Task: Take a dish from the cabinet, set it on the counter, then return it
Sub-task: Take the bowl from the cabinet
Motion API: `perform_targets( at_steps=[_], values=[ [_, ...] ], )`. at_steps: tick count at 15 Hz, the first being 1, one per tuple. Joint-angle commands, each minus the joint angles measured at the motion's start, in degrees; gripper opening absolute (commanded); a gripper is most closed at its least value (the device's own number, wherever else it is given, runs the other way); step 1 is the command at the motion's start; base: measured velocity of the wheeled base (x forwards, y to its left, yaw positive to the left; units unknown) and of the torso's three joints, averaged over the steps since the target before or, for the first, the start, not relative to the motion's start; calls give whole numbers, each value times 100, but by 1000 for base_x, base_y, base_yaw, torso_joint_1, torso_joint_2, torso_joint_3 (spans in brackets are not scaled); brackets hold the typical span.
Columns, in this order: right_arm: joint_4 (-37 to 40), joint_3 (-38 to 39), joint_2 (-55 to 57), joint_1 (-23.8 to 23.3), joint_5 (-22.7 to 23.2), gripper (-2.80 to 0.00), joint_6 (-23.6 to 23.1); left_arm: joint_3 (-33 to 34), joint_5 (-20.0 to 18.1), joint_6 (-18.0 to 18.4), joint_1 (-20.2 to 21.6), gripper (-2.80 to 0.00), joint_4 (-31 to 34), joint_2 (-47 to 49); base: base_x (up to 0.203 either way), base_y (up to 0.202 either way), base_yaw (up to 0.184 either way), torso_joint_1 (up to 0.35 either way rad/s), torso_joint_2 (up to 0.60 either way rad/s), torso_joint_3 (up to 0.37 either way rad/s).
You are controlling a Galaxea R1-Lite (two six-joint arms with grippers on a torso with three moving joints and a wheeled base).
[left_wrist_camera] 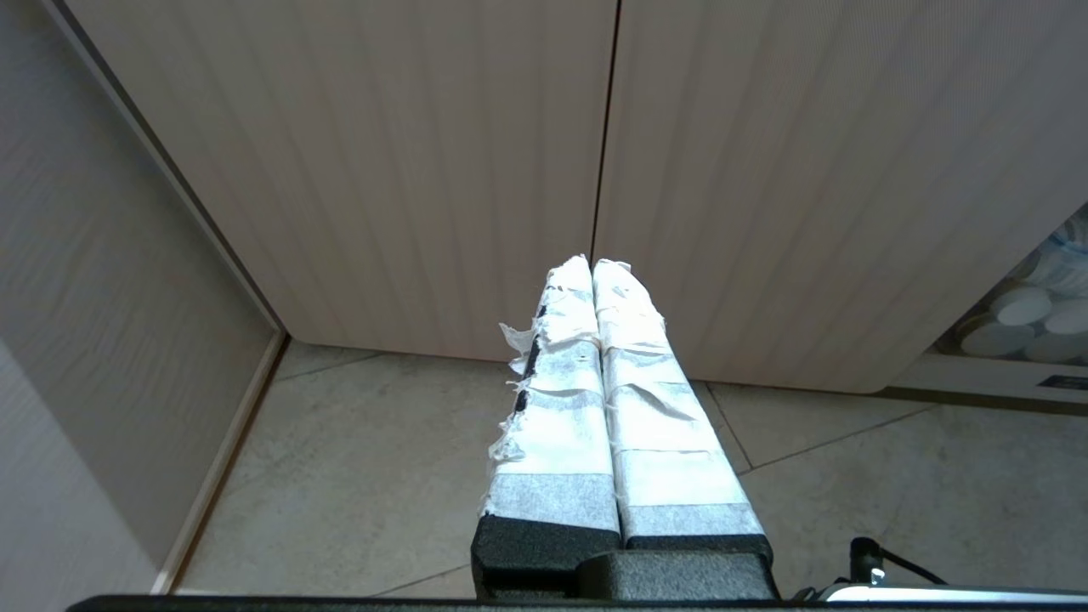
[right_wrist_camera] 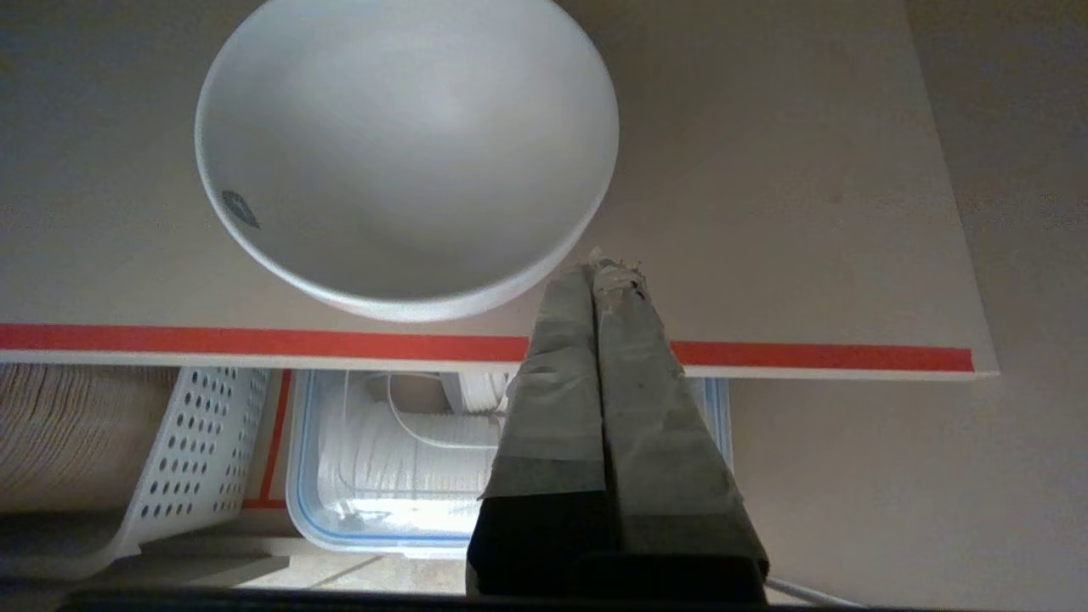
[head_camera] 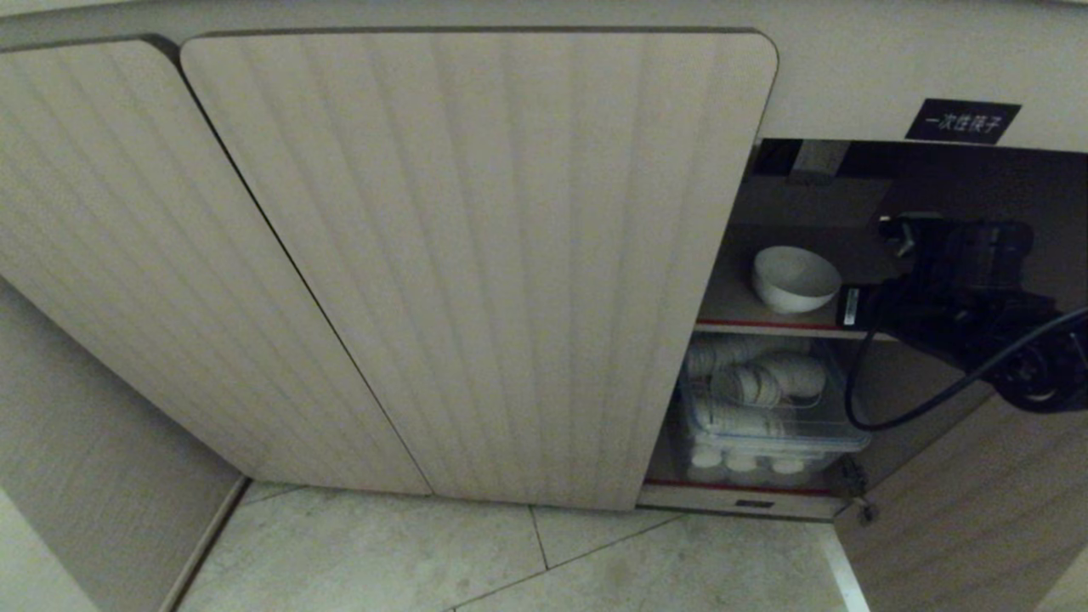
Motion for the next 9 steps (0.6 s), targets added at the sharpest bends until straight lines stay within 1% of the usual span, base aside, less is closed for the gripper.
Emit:
perform_targets(
  at_steps=[1,9],
  values=[
    [-171,13,63,18,3,-280,34,-1,2,-3,1,-280,-2,-2,0,0,0,0,0,0],
    [-292,5,123,11,-6,-280,36,-4,2,-3,1,-280,-2,-2,0,0,0,0,0,0]
  ],
)
